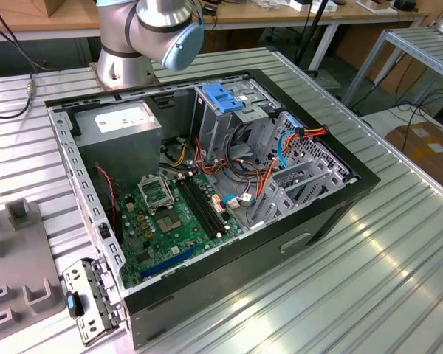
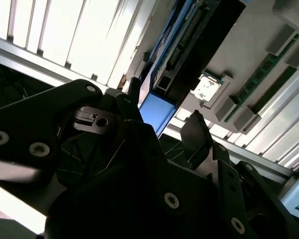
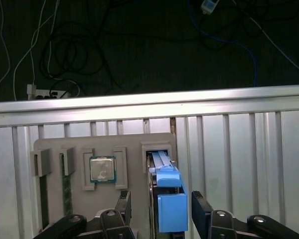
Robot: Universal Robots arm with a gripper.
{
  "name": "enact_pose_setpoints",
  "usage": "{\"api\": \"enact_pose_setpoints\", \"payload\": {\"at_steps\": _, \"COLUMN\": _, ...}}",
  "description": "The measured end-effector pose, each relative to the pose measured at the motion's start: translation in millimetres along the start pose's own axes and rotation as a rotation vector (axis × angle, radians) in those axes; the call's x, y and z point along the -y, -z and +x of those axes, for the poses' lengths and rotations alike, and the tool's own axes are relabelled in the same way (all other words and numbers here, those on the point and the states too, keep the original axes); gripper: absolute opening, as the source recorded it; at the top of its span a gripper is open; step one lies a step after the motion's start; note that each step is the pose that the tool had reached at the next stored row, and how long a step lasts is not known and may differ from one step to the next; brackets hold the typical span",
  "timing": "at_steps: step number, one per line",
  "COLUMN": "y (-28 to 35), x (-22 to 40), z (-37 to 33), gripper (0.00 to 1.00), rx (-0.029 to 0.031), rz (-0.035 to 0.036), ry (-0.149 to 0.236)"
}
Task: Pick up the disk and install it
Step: 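Pick up the disk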
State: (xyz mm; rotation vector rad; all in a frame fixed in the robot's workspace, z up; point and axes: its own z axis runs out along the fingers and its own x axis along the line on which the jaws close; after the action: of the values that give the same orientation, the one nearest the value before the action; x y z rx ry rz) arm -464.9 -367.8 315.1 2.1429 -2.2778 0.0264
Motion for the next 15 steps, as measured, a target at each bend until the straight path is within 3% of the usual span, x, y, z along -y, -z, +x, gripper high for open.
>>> {"api": "enact_pose_setpoints", "payload": {"at_steps": 11, "y": -16.9, "x": -0.6, "z": -0.4, "gripper": 0.60, "rx": 0.0002, "rz": 0.0034, "ry": 0.000}}
{"api": "enact_pose_setpoints", "payload": {"at_steps": 15, "y": -17.2, "x": -0.9, "z": -5.5, "gripper": 0.60, "rx": 0.0002, "rz": 0.0036, "ry": 0.009}}
